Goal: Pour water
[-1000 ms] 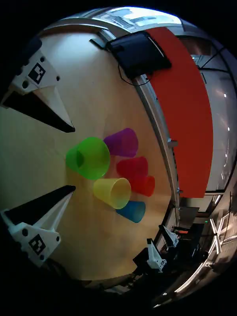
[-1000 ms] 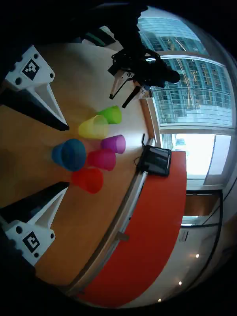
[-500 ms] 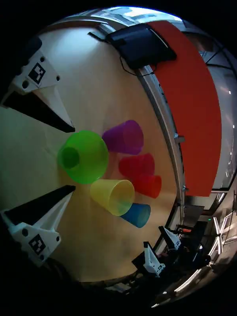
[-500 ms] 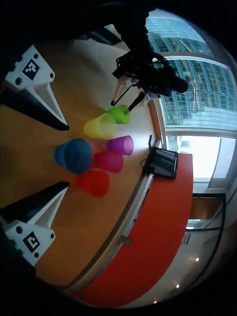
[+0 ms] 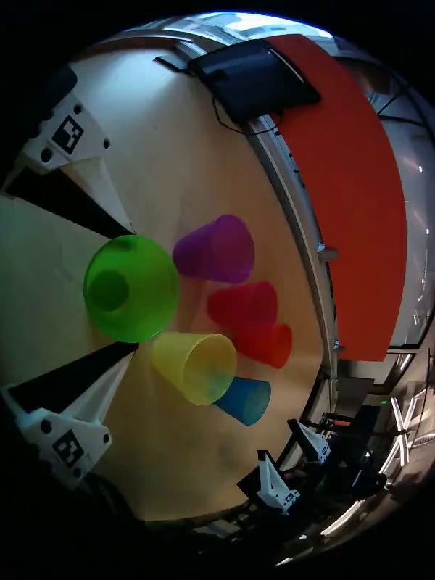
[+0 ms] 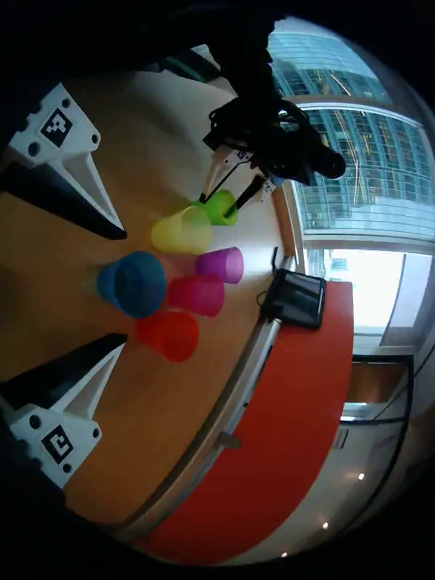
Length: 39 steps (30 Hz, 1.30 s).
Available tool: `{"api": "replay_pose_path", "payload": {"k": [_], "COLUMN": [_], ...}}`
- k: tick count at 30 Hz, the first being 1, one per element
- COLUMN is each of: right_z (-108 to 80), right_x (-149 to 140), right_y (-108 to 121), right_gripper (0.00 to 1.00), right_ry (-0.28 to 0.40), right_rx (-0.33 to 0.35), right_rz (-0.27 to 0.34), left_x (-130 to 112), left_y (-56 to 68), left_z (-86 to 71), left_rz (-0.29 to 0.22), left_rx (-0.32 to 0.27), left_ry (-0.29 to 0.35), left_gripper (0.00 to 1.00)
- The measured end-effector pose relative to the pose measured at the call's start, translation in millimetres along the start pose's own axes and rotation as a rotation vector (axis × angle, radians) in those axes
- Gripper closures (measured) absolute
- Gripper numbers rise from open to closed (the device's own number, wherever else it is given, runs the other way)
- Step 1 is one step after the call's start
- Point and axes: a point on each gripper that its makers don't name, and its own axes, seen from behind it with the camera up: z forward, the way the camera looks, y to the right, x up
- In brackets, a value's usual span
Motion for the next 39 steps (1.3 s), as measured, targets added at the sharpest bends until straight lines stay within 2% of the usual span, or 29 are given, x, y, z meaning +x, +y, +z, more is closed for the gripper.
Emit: {"api": "replay_pose_path", "payload": {"k": [3,7,15,27,39], "right_z": [0.4,2.0,10.0,40.1,70.0], "right_x": [-1,-2,-11,-26,-26], "right_y": [2,2,3,2,-1], "right_gripper": [0.00,0.00,0.00,0.00,0.00], "right_ry": [-0.001,-0.001,-0.022,-0.066,-0.090], "right_rx": [-0.001,0.000,0.003,0.009,0.025], "right_rz": [0.004,0.007,0.005,-0.014,-0.019], "left_x": [0,0,3,20,41], "left_y": [-0.1,-0.8,-3.0,-5.0,-0.2], "left_z": [-0.2,-0.2,-4.0,-30.0,-57.1], "left_rz": [0.010,0.015,0.009,-0.018,-0.018], "left_rx": [0.005,0.010,0.021,0.035,0.051], "left_ry": [-0.001,-0.001,0.016,0.078,0.153], "left_gripper": [0.01,0.13,0.13,0.13,0.13]}}
